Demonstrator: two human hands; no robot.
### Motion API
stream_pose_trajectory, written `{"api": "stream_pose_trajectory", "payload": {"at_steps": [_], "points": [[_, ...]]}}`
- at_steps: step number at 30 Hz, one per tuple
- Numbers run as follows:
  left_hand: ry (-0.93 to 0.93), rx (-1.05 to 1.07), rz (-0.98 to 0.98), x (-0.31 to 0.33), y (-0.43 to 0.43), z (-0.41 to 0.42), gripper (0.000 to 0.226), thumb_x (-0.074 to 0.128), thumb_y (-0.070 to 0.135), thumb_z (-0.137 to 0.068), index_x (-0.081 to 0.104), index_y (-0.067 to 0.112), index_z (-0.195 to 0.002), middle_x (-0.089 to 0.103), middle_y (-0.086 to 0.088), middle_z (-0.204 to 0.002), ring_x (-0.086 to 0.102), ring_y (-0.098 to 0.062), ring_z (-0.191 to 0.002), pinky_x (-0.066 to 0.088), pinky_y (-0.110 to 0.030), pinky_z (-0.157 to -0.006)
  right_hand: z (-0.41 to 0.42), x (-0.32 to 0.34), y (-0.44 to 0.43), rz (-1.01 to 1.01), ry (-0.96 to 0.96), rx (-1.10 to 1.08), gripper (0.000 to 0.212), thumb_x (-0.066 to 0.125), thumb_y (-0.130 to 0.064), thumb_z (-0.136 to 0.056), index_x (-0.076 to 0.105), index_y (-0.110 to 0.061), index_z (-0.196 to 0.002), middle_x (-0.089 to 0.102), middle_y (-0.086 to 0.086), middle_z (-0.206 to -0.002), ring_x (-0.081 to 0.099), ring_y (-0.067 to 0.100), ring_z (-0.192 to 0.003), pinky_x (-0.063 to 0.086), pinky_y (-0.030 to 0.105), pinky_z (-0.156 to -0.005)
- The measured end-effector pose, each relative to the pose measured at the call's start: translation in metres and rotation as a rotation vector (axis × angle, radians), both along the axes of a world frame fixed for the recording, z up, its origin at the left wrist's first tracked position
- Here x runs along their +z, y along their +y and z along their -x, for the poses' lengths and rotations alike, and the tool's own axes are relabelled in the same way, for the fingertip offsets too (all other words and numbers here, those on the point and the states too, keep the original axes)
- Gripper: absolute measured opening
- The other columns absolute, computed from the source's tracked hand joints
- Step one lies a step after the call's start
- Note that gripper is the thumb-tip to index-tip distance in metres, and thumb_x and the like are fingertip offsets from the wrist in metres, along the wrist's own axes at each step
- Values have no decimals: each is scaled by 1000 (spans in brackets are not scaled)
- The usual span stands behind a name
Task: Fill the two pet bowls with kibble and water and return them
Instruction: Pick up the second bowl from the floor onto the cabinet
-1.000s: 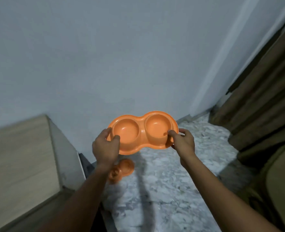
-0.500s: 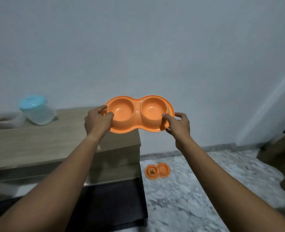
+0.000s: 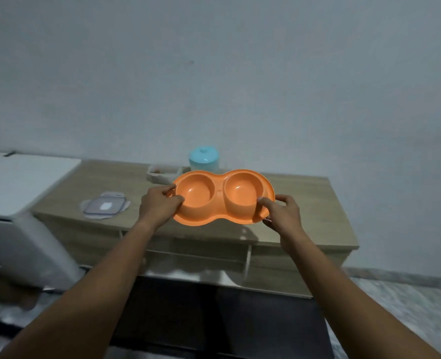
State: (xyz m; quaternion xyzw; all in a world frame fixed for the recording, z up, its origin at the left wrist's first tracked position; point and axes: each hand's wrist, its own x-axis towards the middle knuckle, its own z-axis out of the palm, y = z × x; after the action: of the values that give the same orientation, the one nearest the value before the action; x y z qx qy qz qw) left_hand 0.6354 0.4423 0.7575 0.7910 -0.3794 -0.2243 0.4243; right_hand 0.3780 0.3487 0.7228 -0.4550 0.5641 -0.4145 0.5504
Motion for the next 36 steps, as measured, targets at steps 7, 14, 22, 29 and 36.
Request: {"api": "stream_pose_trajectory", "payload": {"at_steps": [7,14,22,29,36], "points": [[-1,-24,-57,-26,7,-122,57,69,22,-82,56,20,-137,57,-6,-138,55,-28,-120,48,-41,-98,-122,-30,9,-76,53,5,59,80,-32,-82,53,-17,-132,64,14,-121,68,29,-98,58,35,-72],[15,-76,-158,-75,-35,-181,63,70,26,-86,46,18,-144,50,-10,-144,51,-30,-125,44,-41,-99,-186,-79,-34,-147,147,-4,67,79,-36,-81,55,-14,-139,67,14,-122,70,32,-100,62,48,-85],[65,-255,-314,-131,-74,-205,92,90,46,-56,52,24,-137,61,3,-124,57,-17,-109,42,-30,-88,-214,-123,-80,-235,289,-36,60,76,-36,-83,61,-11,-135,70,13,-121,65,30,-105,55,50,-97],[-40,-320,-279,-162,-97,-236,104,82,64,-40,54,25,-133,60,5,-126,57,-16,-110,48,-39,-93,-229,-136,-96,-215,415,26,32,72,-32,-91,68,-10,-113,68,10,-105,57,24,-92,46,36,-82],[-333,-472,-218,-171,-108,-266,95,78,62,-40,63,17,-123,68,-4,-118,62,-26,-105,49,-39,-88,-262,-123,-97,-37,656,5,61,70,-38,-88,55,-18,-144,46,15,-139,50,37,-128,45,44,-100]]}}
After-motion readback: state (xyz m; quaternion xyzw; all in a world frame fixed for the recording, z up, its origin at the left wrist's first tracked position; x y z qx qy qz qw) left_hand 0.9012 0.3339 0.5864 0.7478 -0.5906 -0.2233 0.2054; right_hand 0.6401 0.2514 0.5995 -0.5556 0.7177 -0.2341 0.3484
